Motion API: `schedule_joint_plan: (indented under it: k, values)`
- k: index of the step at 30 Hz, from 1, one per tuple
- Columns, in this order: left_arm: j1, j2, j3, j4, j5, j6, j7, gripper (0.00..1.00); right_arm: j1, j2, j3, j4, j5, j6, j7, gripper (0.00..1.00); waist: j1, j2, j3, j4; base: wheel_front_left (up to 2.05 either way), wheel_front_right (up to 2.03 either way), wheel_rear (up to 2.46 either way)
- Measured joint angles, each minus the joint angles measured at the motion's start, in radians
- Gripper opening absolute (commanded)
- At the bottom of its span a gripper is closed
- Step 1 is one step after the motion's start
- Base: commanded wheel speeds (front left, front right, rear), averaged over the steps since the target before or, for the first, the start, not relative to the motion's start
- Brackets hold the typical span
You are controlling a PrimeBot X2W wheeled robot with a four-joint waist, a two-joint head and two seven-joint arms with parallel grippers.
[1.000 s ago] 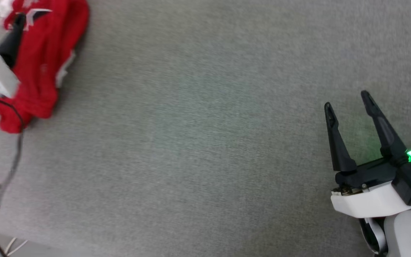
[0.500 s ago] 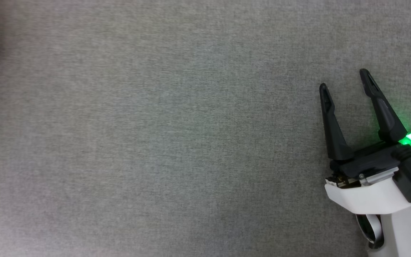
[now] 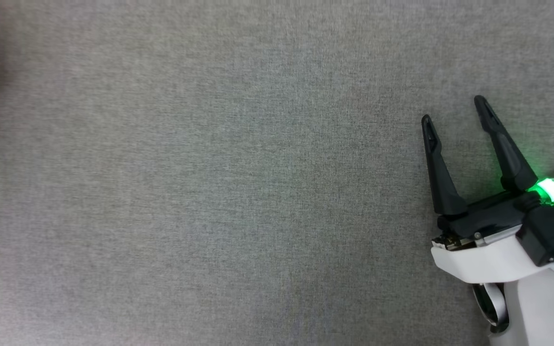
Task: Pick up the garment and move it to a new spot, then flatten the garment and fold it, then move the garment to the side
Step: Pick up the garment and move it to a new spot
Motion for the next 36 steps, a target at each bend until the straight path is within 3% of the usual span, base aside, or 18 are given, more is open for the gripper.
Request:
schedule_joint_plan:
  k: [12, 20, 28, 32, 36]
  values:
    - [0.041, 0.038, -0.079, -0.058, 0.075, 0.0, -0.309, 0.0, 0.044, 0.032, -0.038, 0.085, 0.048, -0.001, 0.009, 1.0, 0.0, 0.0, -0.209, -0.015, 0.0, 0.0, 0.0]
    - [0.092, -0.005, -0.134, -0.173, 0.15, 0.003, -0.466, 0.0, 0.099, 0.044, -0.056, 0.109, 0.063, -0.001, 0.009, 1.0, 0.0, 0.0, -0.362, -0.041, 0.0, 0.0, 0.0]
    - [0.169, -0.111, -0.218, -0.325, 0.265, 0.094, -0.573, 0.0, 0.145, 0.048, -0.057, 0.121, 0.079, -0.001, 0.009, 1.0, -0.0001, 0.0, -0.477, -0.08, 0.0, 0.0, 0.0]
    - [0.254, -0.223, -0.318, -0.405, 0.324, 0.162, -0.577, 0.0, 0.155, 0.049, -0.066, 0.12, 0.081, -0.001, 0.009, 1.0, -0.0001, 0.0, -0.505, -0.109, 0.0, 0.0, 0.0]
    - [0.336, -0.345, -0.431, -0.436, 0.37, 0.188, -0.577, 0.0, 0.157, 0.049, -0.079, 0.115, 0.091, -0.001, 0.009, 1.0, 0.0, 0.0, -0.515, -0.143, 0.0, 0.0, 0.0]
